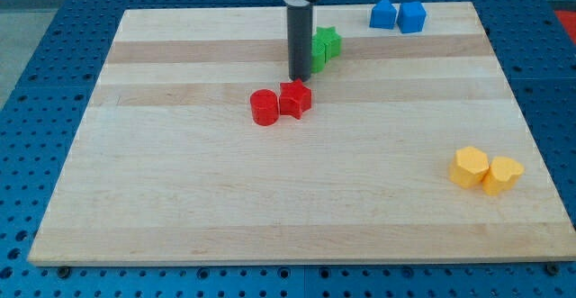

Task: Move arm away from green blocks

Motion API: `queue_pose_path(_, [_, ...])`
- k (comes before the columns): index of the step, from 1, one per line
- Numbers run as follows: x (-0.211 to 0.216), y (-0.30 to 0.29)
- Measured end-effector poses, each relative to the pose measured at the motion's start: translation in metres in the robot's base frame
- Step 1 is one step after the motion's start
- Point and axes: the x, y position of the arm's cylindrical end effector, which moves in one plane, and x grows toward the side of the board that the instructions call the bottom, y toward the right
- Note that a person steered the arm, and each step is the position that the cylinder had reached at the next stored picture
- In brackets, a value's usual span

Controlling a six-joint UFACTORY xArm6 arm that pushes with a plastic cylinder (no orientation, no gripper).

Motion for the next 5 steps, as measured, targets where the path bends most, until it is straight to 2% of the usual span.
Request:
queue_pose_path(1, [-0.014,-0.010])
queue_pose_path(4, [-0.014,-0.023])
queue_pose_path(5, [-0.015,-0.074])
